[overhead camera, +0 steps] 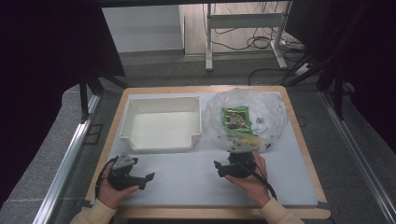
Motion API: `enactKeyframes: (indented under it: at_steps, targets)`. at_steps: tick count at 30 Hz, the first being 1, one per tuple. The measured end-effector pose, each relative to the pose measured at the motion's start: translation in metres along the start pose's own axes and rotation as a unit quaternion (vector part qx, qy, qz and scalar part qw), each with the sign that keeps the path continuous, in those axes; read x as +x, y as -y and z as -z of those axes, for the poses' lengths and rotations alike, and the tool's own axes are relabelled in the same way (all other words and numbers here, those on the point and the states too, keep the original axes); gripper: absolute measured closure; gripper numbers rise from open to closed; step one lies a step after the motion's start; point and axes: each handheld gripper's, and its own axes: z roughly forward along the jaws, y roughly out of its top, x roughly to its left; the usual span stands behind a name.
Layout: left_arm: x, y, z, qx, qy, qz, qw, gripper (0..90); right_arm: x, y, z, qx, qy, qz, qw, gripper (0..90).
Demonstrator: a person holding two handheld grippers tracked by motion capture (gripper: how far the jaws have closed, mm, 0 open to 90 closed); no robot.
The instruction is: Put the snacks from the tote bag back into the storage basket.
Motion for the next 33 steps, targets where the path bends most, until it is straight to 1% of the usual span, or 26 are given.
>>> enactKeyframes:
  at_steps: [5,6,9,11,15,20,22,24,29,33]
  targets:
    - [-0.0004,0.0000,0.0003,0.001,0.000,-0.001,1.0000,8.3,-0.0013,-0.0008,0.0028,-0.006,-0.016,0.000,0.9999,16.6]
    - [-0.0005,0.0001,0.0004,0.001,0.000,-0.001,1.0000,8.3,-0.0007,-0.0009,0.0036,-0.010,-0.018,0.002,0.9998,16.6]
    - [-0.0003,0.0002,0.0009,0.000,0.000,-0.001,1.0000,8.3,0.0014,-0.0017,0.0072,-0.029,-0.034,-0.002,0.9990,16.9]
    - [-0.0002,0.0002,0.0010,0.000,0.000,-0.001,1.0000,8.3,0.0032,-0.0024,0.0079,-0.034,-0.036,0.000,0.9988,16.9]
    - [-0.0004,0.0003,0.0013,-0.001,0.000,-0.001,1.0000,8.2,0.0046,-0.0019,0.0052,-0.026,-0.039,-0.001,0.9989,16.8]
    - [0.0006,0.0008,0.0022,0.000,-0.001,-0.003,1.0000,8.3,0.0036,-0.0029,0.0037,-0.027,-0.044,-0.001,0.9986,16.9]
    - [0.0010,0.0008,0.0023,0.000,-0.001,-0.002,1.0000,8.3,0.0040,-0.0031,0.0024,-0.024,-0.043,-0.001,0.9988,16.9]
    - [0.0011,0.0009,0.0018,0.000,0.000,-0.002,1.0000,8.3,0.0038,-0.0036,0.0012,-0.018,-0.042,-0.004,0.9989,17.1]
    - [0.0010,0.0012,0.0011,0.001,0.002,0.002,1.0000,8.3,0.0017,-0.0064,0.0011,-0.020,-0.051,-0.018,0.9984,17.3]
    - [0.0004,0.0020,0.0020,-0.001,0.004,0.000,1.0000,8.3,0.0015,-0.0102,0.0028,-0.020,-0.048,-0.019,0.9985,17.2]
